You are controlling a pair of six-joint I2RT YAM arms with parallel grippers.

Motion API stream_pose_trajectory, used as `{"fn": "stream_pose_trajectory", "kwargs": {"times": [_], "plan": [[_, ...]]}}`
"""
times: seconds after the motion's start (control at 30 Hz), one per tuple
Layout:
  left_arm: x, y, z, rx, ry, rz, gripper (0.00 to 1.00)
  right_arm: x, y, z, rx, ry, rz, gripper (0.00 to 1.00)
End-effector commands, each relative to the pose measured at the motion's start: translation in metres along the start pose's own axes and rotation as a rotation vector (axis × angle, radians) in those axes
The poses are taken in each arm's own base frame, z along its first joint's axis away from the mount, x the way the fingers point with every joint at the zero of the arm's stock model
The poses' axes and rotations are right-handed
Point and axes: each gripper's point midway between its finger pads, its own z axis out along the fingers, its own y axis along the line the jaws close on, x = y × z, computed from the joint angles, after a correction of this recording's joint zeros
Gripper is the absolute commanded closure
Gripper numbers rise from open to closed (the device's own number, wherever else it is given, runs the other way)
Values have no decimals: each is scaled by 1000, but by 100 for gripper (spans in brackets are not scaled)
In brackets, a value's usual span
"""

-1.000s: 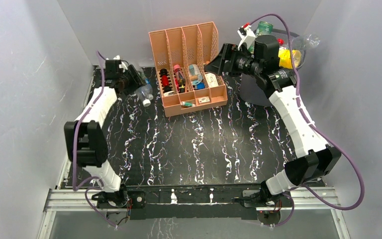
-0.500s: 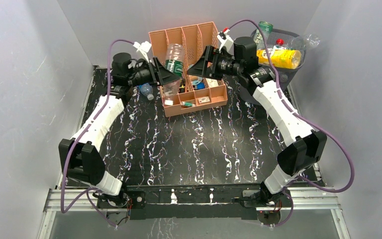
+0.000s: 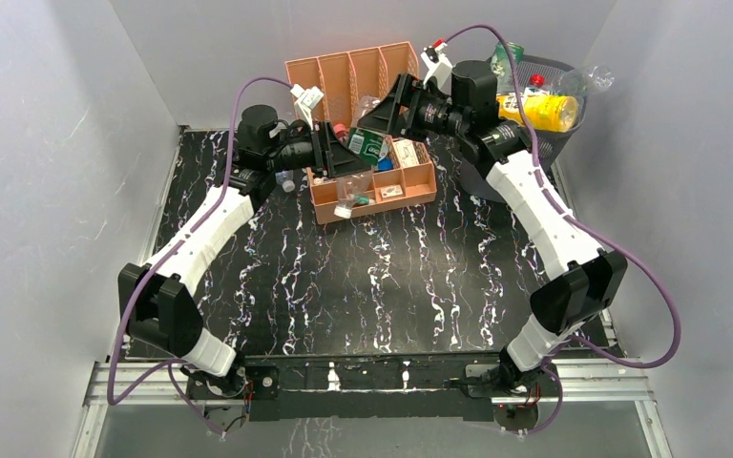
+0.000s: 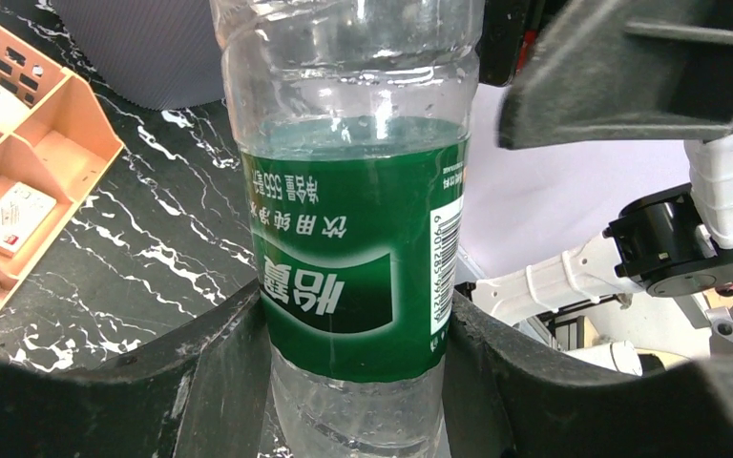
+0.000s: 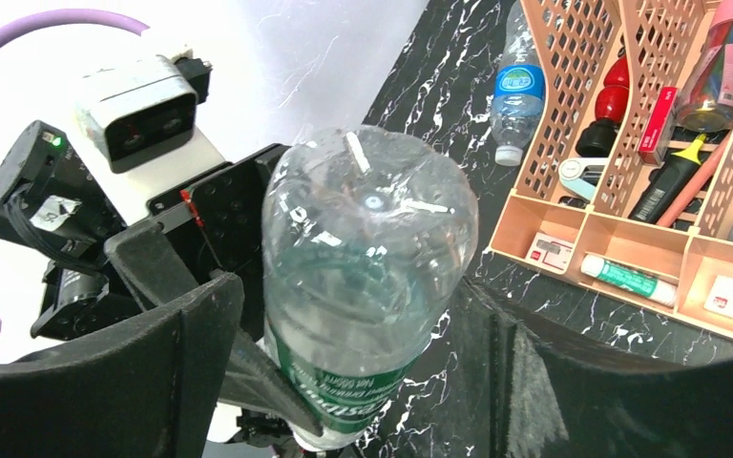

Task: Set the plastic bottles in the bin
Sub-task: Pick up the plastic bottle at the center of the board.

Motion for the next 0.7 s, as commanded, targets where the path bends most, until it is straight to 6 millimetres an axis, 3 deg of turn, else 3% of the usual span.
{"fn": "stream_pose_trajectory", "kwargs": {"times": [0.0, 0.2, 0.3, 0.4, 0.67], "plan": [[-7, -23, 1, 87, 4, 54, 53, -23, 15, -1, -42, -69, -40, 17], [-7, -36, 4, 154, 14, 70, 52, -26, 10, 2, -13, -70, -57, 22], [-6, -37, 5, 159, 18, 70, 48, -28, 9, 3, -9, -75, -64, 36], [-6, -35, 5, 148, 17, 70, 37, -29, 9, 3, -8, -78, -70, 51], [-17, -14, -4, -53, -21, 123, 3, -47, -9, -11, 110, -135, -122, 53]]}}
